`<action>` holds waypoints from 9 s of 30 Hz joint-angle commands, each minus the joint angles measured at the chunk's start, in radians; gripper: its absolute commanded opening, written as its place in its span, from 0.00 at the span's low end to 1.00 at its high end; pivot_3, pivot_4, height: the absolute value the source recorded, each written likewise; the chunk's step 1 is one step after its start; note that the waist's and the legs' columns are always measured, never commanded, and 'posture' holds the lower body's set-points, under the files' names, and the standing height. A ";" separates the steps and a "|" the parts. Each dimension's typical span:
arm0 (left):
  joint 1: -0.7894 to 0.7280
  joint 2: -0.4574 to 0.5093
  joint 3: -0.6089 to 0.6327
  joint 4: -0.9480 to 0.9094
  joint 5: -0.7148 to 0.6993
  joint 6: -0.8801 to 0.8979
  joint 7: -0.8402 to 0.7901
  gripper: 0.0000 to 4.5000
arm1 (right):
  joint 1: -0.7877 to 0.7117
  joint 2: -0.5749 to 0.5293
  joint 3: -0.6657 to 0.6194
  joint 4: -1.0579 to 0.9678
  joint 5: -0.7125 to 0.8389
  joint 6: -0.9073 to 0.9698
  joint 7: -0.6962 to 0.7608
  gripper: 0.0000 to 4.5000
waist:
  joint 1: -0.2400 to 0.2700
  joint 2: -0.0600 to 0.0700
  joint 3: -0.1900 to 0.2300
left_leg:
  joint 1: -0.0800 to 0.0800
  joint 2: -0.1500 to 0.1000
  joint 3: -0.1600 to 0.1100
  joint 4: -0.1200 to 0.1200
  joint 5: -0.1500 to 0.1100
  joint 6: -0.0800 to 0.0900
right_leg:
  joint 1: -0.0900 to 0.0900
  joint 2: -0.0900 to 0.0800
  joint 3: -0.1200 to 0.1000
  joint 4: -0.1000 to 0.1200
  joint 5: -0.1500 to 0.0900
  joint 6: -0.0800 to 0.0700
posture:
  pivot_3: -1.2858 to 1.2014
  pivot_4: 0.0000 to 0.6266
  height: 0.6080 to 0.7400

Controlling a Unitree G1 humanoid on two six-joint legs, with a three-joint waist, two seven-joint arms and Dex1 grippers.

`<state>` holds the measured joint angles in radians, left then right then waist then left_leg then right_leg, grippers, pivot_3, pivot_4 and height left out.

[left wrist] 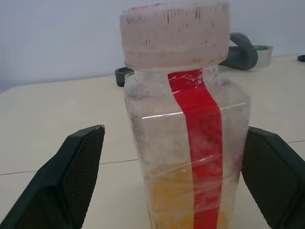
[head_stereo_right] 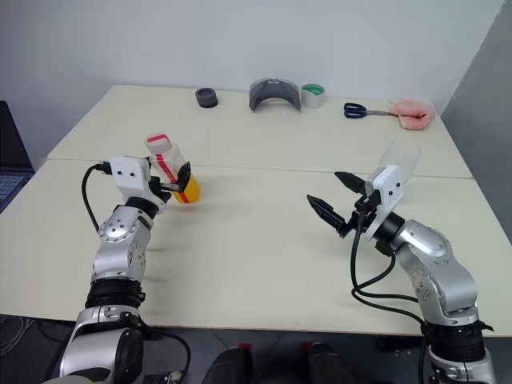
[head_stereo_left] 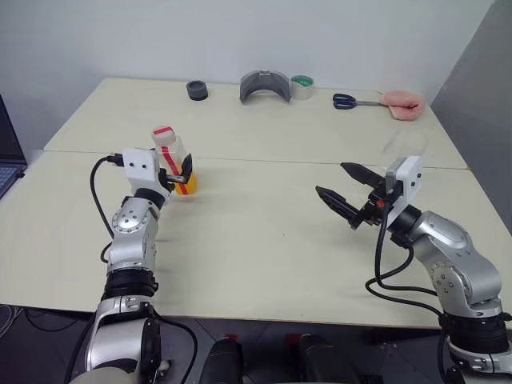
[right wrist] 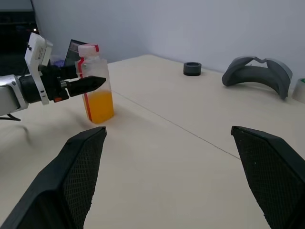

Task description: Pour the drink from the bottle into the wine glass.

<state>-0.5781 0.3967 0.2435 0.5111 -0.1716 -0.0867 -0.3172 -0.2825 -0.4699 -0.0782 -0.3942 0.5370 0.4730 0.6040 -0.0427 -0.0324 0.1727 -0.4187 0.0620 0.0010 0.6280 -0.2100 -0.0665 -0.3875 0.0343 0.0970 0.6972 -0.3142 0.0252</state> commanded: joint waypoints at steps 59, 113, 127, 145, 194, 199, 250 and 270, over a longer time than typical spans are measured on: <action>-0.143 -0.029 -0.089 0.030 -0.010 -0.036 -0.145 0.40 | -0.097 0.006 -0.027 -0.032 0.035 0.064 -0.084 1.00 | 0.005 0.000 0.000 | -0.001 0.000 0.000 0.001 0.000 0.000 | 0.000 0.000 0.000 0.000 0.000 0.000 | 0.52 0.24 1.00; -0.135 -0.122 -0.333 -0.464 -0.142 0.377 -0.463 0.40 | -0.408 0.255 0.121 0.052 -0.006 0.210 -0.202 1.00 | 0.009 0.000 0.001 | -0.005 0.000 -0.002 0.001 0.000 0.000 | -0.003 0.001 -0.001 0.000 0.000 0.000 | 0.52 0.24 1.00; -0.149 -0.127 -0.345 -0.447 -0.126 0.370 -0.460 0.40 | -0.392 0.250 0.141 0.050 -0.035 0.202 -0.192 0.41 | 0.009 0.000 0.001 | -0.005 0.000 -0.002 0.001 0.000 0.000 | -0.003 0.001 -0.001 0.000 0.000 0.000 | 0.52 0.24 1.00; -0.153 0.063 -0.328 -0.719 -0.515 0.749 -0.827 0.40 | -0.648 0.034 0.040 0.264 0.316 0.363 0.369 0.41 | 0.001 0.003 0.004 | -0.006 0.001 -0.003 0.001 0.000 0.000 | -0.004 0.002 -0.002 0.000 0.000 -0.001 | 0.52 0.24 1.00; -0.108 -0.043 -0.344 -0.606 -0.268 0.501 -0.572 0.40 | -0.353 0.126 0.063 -0.171 0.198 0.344 -0.214 0.99 | 0.009 0.003 0.005 | -0.013 0.000 -0.003 0.002 0.000 0.000 | -0.011 0.001 -0.001 0.001 0.000 -0.001 | 0.52 0.24 1.00; -0.112 -0.046 -0.347 -0.605 -0.268 0.502 -0.570 0.40 | -0.347 0.126 0.072 -0.172 0.192 0.343 -0.214 0.99 | 0.009 0.003 0.005 | -0.013 0.000 -0.003 0.002 0.000 0.000 | -0.012 0.001 -0.001 0.001 0.000 -0.001 | 0.52 0.24 1.00; -0.164 0.098 -0.308 -0.549 -0.346 0.536 -0.795 0.40 | -0.418 -0.117 -0.118 -0.085 0.436 0.464 0.089 0.99 | 0.008 0.004 0.005 | -0.014 0.001 -0.003 0.005 0.000 0.000 | -0.012 0.001 0.000 0.003 0.000 -0.001 | 0.52 0.24 1.00; -0.166 -0.080 -0.311 -0.523 -0.262 0.425 -0.573 0.40 | -0.425 0.145 0.090 -0.160 0.101 0.333 -0.326 0.99 | 0.010 0.004 0.005 | -0.015 0.000 -0.003 0.008 0.000 0.000 | -0.013 0.002 0.000 0.006 0.000 -0.001 | 0.52 0.24 1.00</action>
<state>-0.7309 0.3198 -0.0805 0.0444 -0.4294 0.3586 -0.8956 -0.6900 -0.3289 0.0159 -0.5409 0.6545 0.8387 0.2824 -0.0331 -0.0285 0.1778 -0.4338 0.0623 -0.0020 0.6361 -0.2098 -0.0663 -0.4007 0.0360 0.0968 0.7033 -0.3142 0.0243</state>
